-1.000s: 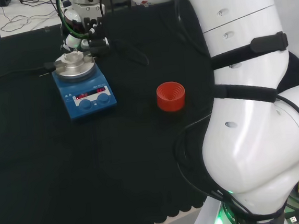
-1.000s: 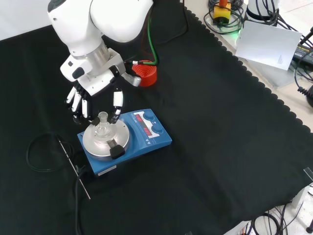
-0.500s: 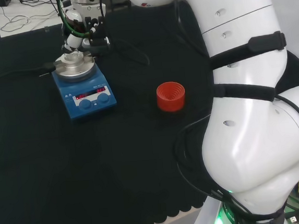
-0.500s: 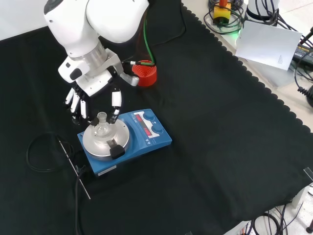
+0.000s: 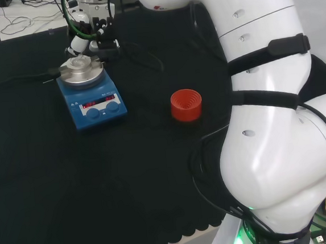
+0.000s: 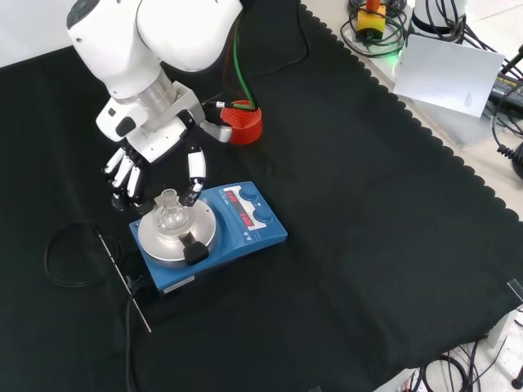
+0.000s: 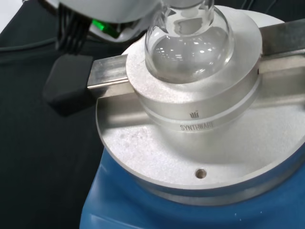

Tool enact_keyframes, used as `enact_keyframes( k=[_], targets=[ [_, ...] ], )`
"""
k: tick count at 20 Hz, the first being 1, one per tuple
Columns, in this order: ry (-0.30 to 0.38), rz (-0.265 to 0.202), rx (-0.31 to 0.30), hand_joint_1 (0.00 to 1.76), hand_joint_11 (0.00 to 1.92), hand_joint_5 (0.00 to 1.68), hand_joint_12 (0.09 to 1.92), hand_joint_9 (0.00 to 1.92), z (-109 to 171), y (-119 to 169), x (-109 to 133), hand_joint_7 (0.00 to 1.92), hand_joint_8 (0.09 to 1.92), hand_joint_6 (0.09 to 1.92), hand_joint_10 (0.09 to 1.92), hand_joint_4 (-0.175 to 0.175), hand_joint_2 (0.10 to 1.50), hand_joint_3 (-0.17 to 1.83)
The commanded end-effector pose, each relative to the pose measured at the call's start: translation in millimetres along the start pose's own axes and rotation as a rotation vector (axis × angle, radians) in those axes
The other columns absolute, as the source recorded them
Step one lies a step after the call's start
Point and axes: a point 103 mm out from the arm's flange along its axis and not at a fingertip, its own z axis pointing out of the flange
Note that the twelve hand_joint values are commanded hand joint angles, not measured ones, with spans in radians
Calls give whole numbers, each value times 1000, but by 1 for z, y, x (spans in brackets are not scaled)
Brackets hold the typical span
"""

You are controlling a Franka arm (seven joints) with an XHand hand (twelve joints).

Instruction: Place the round-bottom flask on the heater.

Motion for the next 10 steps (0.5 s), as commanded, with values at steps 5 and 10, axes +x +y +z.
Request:
enact_keyframes(
  k=[5, 10],
  targets=[
    [-12, -2, -41, 918, 162, 535, 1374, 504, -17, -27, -2, 281, 678, 752, 626, -28, 578, 584],
    [-31, 28, -66, 904, 159, 520, 1379, 500, -33, -62, -9, 280, 680, 732, 632, -29, 582, 584]
  ],
)
